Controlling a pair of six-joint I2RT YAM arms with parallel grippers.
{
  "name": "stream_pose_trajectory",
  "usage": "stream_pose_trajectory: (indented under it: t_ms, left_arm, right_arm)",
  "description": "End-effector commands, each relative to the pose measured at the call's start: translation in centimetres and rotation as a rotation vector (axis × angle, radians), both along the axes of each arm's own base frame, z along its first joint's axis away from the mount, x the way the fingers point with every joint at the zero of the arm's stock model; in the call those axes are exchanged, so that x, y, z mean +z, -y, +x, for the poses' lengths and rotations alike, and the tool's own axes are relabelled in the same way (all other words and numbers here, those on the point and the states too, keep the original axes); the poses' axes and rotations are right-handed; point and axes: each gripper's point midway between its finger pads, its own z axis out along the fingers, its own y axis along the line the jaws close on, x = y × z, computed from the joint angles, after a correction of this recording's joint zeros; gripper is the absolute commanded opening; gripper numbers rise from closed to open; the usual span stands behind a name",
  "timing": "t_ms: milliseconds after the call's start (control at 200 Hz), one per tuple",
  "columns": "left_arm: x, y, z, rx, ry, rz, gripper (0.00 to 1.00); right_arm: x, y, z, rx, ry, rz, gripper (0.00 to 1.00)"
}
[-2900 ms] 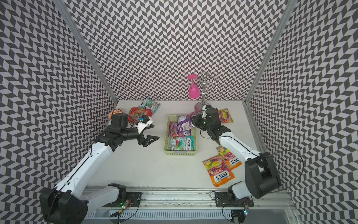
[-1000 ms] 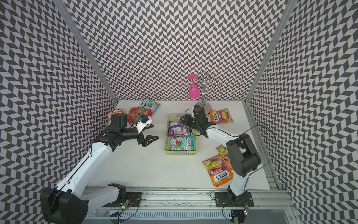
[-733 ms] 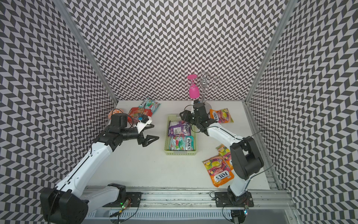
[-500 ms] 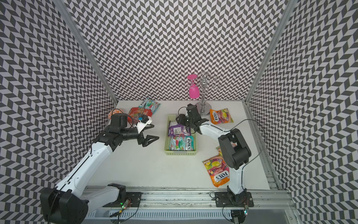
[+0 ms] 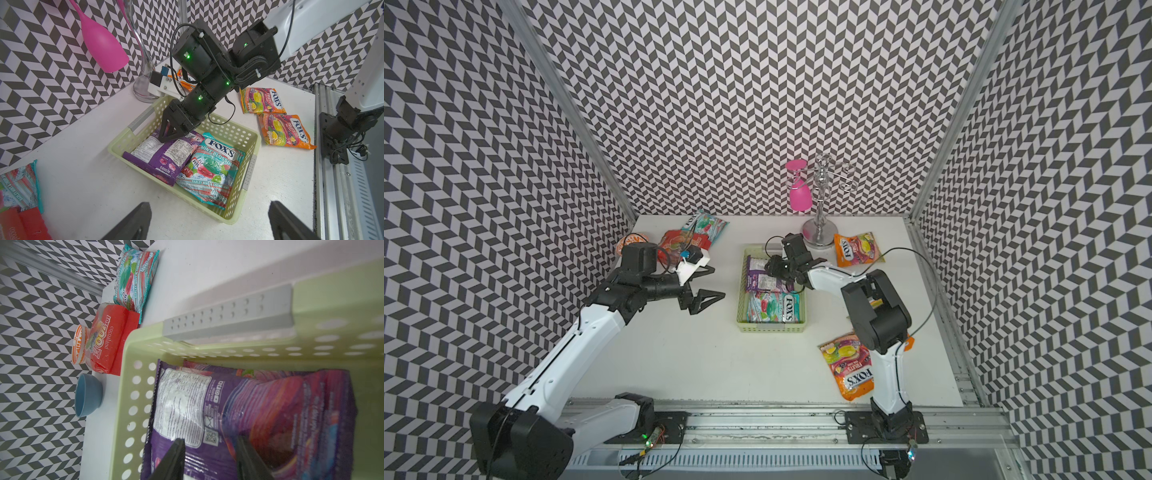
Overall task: Put the candies in the basket
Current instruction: Place the candy in the basket.
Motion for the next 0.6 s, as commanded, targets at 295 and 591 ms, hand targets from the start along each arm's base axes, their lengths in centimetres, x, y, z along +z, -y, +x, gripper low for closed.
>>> stream_pose_trajectory:
  t_ms: [295,591]
  left_arm:
    - [0.1,0.1,-0.5,-0.025,0.004,-0.021,0.94]
    - [-0.6,0.7,-1.1,-0.063,-0.009,-0.028,0.94]
  right_arm:
    - [9.7,4.9,-3.3,0.001,0.161,-0.192,0.48]
    - [9.5,11.1,-9.5,-0.055,0.139,-0.347,0.49]
